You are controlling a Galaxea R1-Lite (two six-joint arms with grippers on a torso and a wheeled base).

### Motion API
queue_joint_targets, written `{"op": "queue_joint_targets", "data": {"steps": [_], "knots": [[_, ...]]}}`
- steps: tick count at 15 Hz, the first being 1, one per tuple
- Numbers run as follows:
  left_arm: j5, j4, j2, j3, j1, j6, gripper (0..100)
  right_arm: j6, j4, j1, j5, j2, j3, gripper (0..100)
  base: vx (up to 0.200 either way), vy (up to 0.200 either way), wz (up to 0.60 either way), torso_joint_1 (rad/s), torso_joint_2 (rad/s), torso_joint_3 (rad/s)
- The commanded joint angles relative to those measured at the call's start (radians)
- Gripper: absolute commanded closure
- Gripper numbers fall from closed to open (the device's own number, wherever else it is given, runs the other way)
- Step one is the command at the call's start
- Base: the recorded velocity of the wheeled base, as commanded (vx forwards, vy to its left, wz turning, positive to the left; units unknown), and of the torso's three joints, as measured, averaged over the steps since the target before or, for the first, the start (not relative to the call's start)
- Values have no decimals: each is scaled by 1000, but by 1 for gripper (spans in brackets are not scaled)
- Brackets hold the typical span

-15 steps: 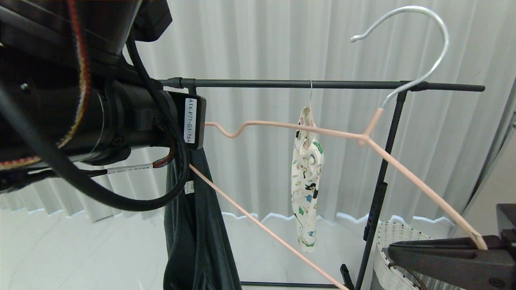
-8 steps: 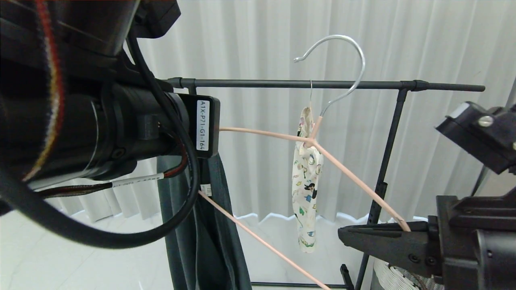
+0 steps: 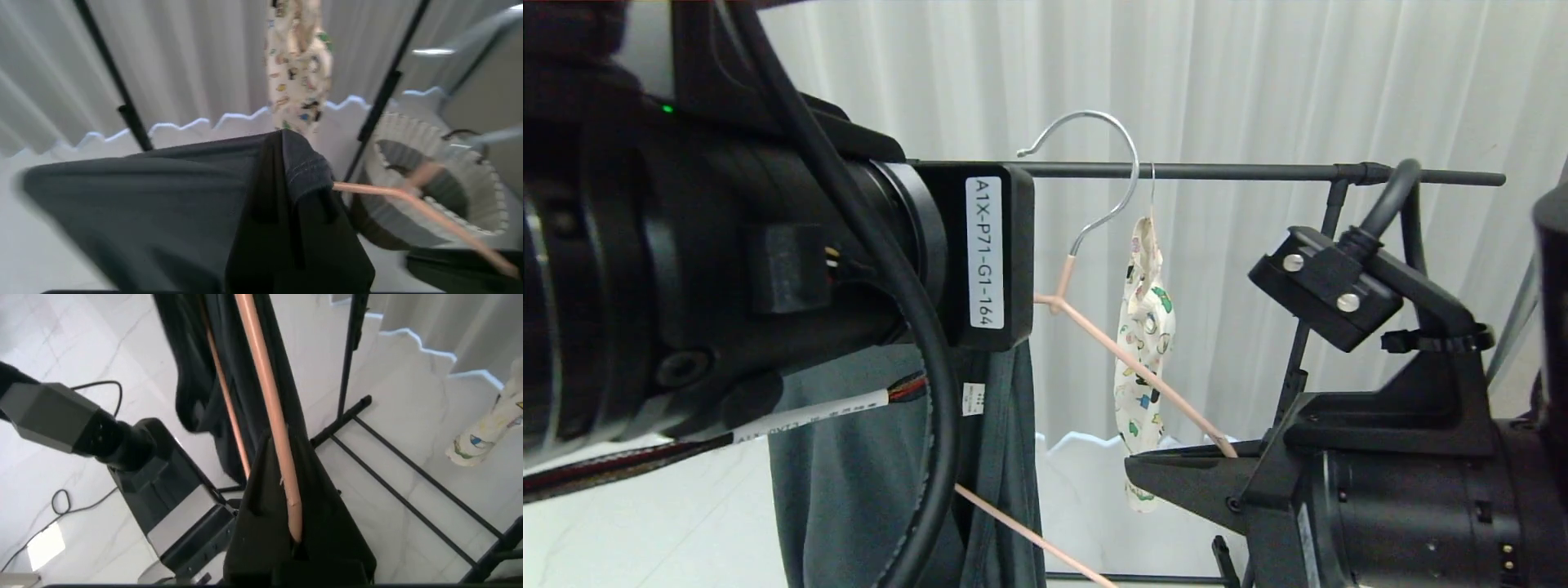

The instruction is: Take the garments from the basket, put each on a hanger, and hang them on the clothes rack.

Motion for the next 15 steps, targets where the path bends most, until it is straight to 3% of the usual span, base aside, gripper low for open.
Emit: {"op": "queue_joint_targets", "data": {"steps": [1,8,15], "knots": [[-1,0,7,-20,-33,-13,100,5,-25,1,0,52,-7,100,0,0,0,0,0,0],[-3,0,4,-51,-31,-41,100,45,-35,1,-11,49,-9,100,0,0,0,0,0,0],[20,0,-4,7,-2,-50,100,94,-148,0,-129,17,-6,100,0,0,0,0,0,0]]}}
